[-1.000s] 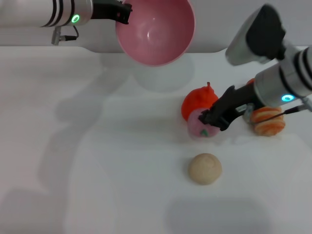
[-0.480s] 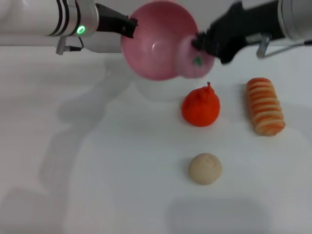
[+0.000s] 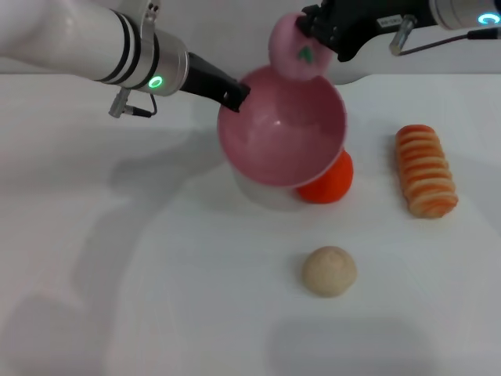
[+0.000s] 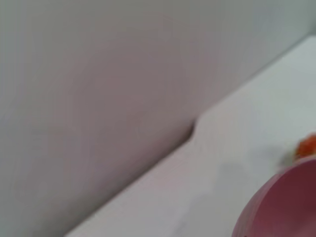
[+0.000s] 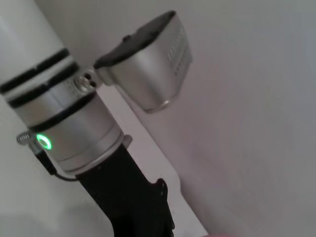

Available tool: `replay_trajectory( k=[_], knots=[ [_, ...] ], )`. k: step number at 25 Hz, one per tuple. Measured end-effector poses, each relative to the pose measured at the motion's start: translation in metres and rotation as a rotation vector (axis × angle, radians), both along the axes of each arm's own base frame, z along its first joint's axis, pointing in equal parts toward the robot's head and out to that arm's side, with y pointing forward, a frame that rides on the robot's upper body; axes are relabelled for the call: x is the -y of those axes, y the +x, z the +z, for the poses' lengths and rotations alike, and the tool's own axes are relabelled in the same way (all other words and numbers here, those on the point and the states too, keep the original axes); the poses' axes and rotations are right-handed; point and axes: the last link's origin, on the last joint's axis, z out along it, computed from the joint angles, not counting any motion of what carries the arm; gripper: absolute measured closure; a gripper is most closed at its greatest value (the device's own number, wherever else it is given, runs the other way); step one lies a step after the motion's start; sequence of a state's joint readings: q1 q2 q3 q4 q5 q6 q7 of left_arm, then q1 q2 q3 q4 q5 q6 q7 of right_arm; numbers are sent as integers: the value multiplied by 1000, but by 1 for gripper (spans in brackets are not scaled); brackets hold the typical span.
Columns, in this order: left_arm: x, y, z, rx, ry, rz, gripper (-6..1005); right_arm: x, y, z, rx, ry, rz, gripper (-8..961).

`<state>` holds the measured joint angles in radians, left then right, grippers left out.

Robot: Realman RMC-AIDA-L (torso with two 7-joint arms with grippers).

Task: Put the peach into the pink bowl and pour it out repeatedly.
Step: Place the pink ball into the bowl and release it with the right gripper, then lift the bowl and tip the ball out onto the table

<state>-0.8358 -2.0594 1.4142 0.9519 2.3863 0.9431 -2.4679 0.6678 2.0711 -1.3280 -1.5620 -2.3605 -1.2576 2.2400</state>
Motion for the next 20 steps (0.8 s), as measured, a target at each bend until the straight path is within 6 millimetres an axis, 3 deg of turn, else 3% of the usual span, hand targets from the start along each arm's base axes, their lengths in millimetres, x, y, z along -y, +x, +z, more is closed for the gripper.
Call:
replay_trajectory(
  k=[9, 15, 17, 20],
  knots=[
    [1, 7, 1, -58, -35, 20, 952, 0, 4, -21, 42, -70, 2, 919],
    [0, 8, 2, -87, -28, 38, 952, 0, 4, -22, 40, -70, 1, 917],
    [0, 8, 2, -86, -28, 39, 952, 0, 5, -22, 35, -63, -1, 698],
    [-1, 7, 2, -86, -21, 36, 952, -2, 6, -18, 13, -25, 1, 597]
  ],
)
